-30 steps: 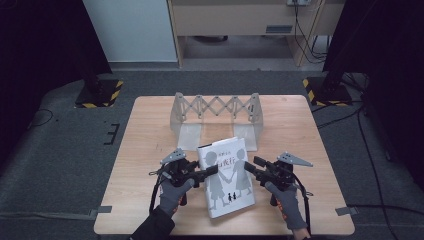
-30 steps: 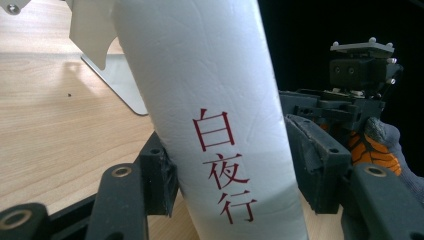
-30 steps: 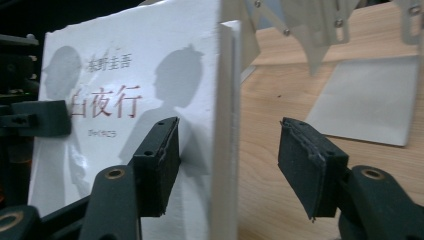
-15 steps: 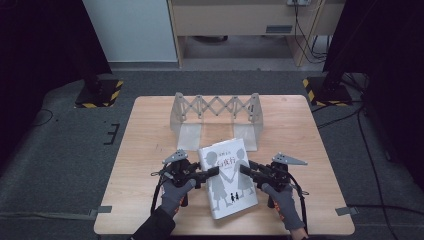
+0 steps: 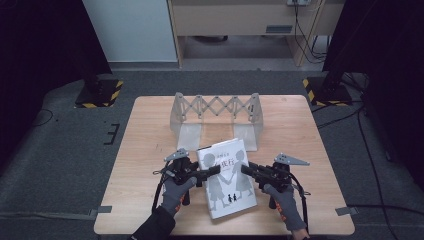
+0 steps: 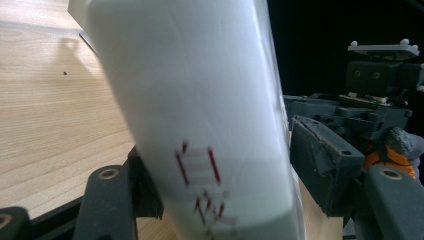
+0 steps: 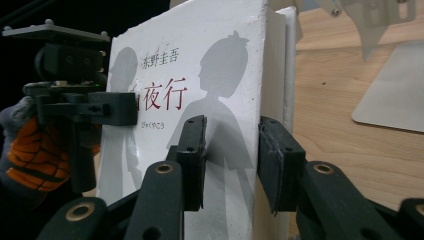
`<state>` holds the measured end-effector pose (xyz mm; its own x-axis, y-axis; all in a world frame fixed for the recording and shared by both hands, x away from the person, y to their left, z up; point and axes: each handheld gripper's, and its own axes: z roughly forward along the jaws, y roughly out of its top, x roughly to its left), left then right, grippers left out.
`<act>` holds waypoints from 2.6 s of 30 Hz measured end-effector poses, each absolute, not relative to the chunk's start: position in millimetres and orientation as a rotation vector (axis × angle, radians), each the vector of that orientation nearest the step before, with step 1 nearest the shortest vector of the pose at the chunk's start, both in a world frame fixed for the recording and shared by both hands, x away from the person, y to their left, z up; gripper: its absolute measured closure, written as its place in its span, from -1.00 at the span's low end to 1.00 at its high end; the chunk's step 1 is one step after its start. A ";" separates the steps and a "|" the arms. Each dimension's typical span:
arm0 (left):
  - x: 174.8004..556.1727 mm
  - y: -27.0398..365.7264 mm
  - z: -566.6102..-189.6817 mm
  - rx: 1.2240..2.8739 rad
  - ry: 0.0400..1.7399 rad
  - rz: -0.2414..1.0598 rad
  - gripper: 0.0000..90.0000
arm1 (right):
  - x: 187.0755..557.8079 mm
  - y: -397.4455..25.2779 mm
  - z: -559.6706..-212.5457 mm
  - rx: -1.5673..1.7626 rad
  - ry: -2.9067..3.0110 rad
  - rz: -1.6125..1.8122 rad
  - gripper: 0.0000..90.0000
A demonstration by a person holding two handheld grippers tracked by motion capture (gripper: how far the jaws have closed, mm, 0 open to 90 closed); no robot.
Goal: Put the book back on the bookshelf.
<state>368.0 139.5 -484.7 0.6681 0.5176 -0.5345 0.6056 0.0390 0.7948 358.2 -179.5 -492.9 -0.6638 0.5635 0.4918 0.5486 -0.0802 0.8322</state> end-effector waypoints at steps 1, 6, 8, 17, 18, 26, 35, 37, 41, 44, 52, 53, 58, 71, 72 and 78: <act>368.4 139.5 -484.9 1.611 0.940 -0.090 -0.22 | 358.1 -179.1 -492.6 1.276 2.129 1.913 0.47; 369.6 137.1 -486.5 1.622 0.932 -0.104 -0.21 | 359.1 -176.5 -493.5 1.274 2.142 1.914 0.46; 368.9 136.8 -486.1 1.624 0.928 -0.102 -0.19 | 359.5 -175.3 -494.1 1.277 2.145 1.909 0.42; 367.9 136.7 -478.4 1.616 0.909 -0.113 -0.03 | 363.5 -190.2 -495.6 1.350 2.065 1.799 0.06; 368.0 137.5 -474.1 1.605 0.913 -0.095 -0.02 | 364.7 -196.4 -496.1 1.382 2.043 1.778 0.02; 375.2 145.0 -453.2 1.541 0.903 -0.037 0.12 | 371.7 -230.1 -502.8 1.473 1.978 1.412 -0.01; 373.1 144.8 -445.3 1.547 0.834 0.040 0.12 | 374.6 -239.1 -505.7 1.416 1.951 1.252 -0.08; 367.5 144.0 -444.1 1.565 0.808 0.053 0.11 | 375.8 -240.0 -508.6 1.417 1.958 1.220 -0.12; 356.4 144.6 -445.2 1.592 0.782 0.061 0.08 | 377.1 -240.1 -512.2 1.427 1.967 1.170 -0.18; 350.2 145.1 -448.4 1.598 0.768 0.054 0.04 | 377.4 -239.4 -513.6 1.427 1.971 1.146 -0.29; 332.8 136.5 -445.4 1.603 0.730 0.068 -0.01 | 379.3 -241.8 -520.8 1.454 1.966 1.076 -0.42; 330.5 135.2 -444.5 1.606 0.724 0.062 -0.02 | 378.5 -242.1 -521.9 1.455 1.951 1.081 -0.42; 320.8 130.0 -441.4 1.640 0.688 0.064 -0.06 | 377.2 -249.3 -524.3 1.498 1.926 1.060 -0.46; 311.7 122.3 -438.0 1.687 0.647 0.134 -0.15 | 378.5 -249.0 -531.1 1.499 1.953 1.006 -0.61; 311.3 124.0 -434.6 1.677 0.646 0.146 -0.17 | 379.3 -248.9 -532.7 1.502 1.961 0.988 -0.63; 311.5 126.4 -428.0 1.672 0.642 0.189 -0.18 | 380.8 -247.0 -536.9 1.502 1.980 0.933 -0.66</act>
